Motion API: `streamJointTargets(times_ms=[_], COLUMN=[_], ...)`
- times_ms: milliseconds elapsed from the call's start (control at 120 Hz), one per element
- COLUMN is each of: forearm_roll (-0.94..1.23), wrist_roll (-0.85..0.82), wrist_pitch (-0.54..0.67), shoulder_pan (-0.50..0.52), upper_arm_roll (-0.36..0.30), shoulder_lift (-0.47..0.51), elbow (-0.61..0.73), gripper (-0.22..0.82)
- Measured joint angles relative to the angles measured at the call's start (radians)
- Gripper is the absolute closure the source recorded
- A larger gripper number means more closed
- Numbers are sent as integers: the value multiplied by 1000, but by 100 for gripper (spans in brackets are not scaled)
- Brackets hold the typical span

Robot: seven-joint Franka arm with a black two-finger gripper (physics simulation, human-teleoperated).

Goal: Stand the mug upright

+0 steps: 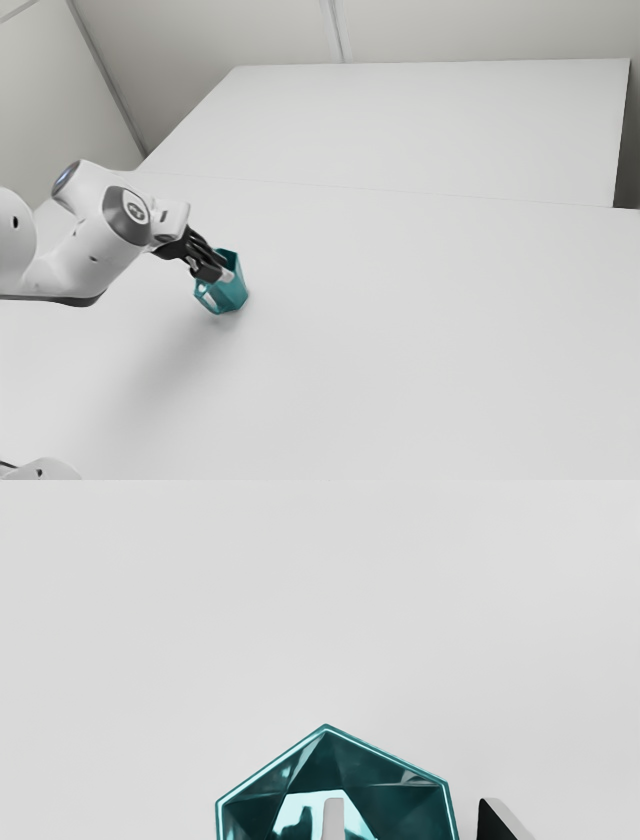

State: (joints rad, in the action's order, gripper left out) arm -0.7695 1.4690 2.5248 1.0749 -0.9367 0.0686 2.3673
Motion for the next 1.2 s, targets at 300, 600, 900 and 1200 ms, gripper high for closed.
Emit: streamJointTargets(times_ms=[300,600,900,1200], forearm_roll=[-4,213,557,634], wrist_roll=[-4,-221,-634,-901], wrist_pitch=[-18,-208,-540,-779], shoulder_pan=[3,15,7,5], upper_arm_roll=[-12,-2,-16,-19], shoulder_lift=[70,92,61,59], elbow=[-14,-191,-465,-699], gripper=[9,2,1,0])
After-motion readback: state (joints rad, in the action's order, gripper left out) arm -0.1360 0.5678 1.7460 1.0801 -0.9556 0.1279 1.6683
